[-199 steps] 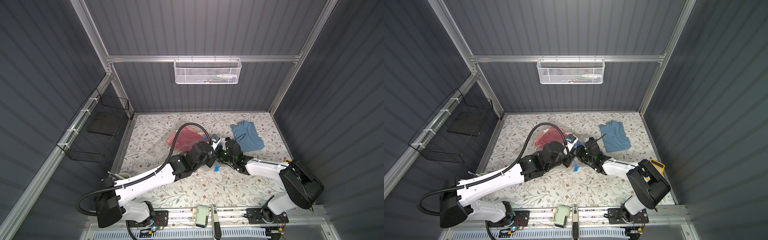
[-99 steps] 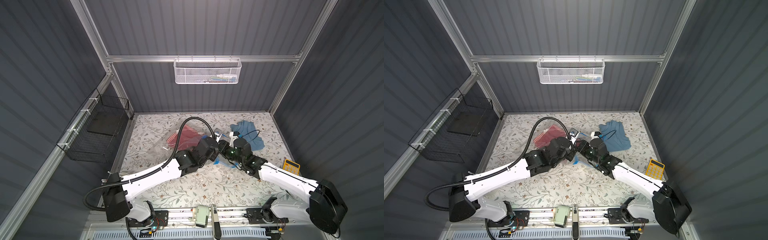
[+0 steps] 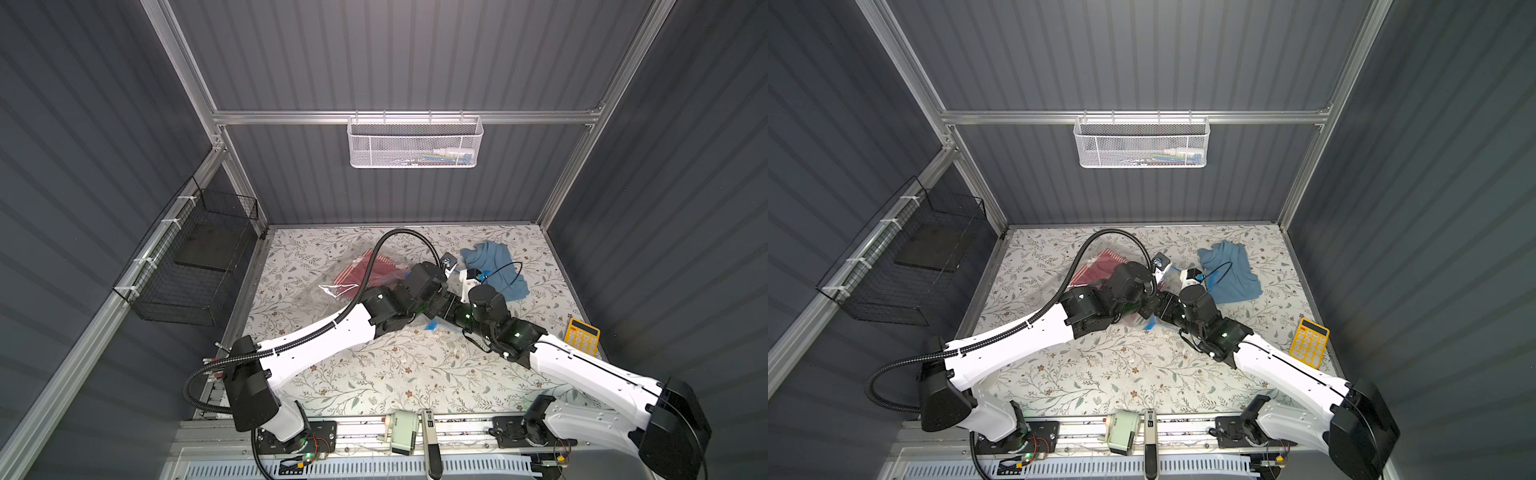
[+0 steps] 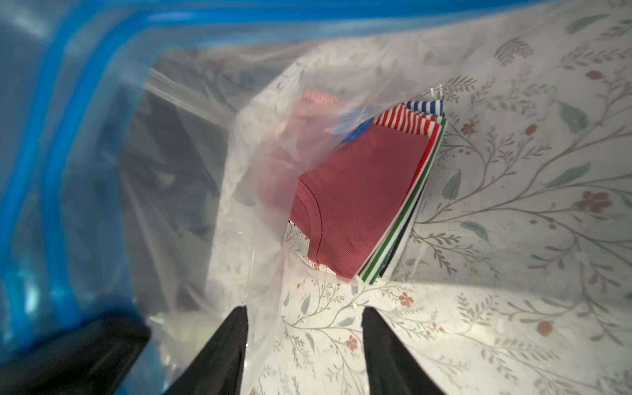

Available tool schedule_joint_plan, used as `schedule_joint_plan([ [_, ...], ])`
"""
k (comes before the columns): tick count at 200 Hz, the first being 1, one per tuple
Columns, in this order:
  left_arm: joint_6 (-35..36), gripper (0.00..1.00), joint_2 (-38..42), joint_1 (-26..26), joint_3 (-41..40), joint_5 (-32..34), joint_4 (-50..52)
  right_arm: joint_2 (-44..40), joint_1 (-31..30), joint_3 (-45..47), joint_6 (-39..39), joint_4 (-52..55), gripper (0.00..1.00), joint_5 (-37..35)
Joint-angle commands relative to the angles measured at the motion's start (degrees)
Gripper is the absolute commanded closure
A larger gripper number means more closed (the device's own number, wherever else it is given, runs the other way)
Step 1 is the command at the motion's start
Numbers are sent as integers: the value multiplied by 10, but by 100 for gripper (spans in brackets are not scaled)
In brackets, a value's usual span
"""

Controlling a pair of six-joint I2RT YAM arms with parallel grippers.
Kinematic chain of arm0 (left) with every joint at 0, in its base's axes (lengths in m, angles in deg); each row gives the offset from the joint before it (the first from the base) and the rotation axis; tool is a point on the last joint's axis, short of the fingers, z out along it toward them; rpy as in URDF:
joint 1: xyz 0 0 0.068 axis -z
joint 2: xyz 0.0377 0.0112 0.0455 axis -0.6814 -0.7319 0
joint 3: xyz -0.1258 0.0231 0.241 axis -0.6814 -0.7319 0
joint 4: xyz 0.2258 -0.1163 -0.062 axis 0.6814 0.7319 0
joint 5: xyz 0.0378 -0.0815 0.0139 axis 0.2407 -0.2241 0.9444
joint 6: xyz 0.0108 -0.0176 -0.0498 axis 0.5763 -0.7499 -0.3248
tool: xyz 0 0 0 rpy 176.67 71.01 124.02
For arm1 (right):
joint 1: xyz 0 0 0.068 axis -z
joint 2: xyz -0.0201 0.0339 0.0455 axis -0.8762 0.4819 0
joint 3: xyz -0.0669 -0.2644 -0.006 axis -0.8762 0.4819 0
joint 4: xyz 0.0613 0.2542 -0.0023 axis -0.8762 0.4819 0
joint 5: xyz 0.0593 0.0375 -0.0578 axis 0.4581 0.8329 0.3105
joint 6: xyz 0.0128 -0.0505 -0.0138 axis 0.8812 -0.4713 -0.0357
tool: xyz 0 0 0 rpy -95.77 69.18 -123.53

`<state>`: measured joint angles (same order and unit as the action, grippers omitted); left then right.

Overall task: Take the tank top out of the vacuum bag
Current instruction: Take out the tank top from the vacuum bag.

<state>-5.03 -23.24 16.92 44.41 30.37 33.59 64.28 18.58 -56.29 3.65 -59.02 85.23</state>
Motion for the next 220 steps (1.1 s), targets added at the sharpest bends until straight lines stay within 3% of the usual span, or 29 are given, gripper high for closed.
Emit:
schedule_joint_plan([
  [1,4,100,5,-13,0,8,14,-17,-6,3,-18,26,45,-9],
  [78,-6,100,53,-13,-41,-11,-18,81,-6,-11,-23,-10,45,47],
  [136,-7,100,44,-13,-42,-21,-23,87,-5,-14,-28,15,46,41],
  [194,-14,100,97,-13,-106,-96,-69,179,36,-53,-33,2,45,121],
  [220,-32,100,117,-14,-136,-107,-97,206,69,-38,2,-46,46,171],
])
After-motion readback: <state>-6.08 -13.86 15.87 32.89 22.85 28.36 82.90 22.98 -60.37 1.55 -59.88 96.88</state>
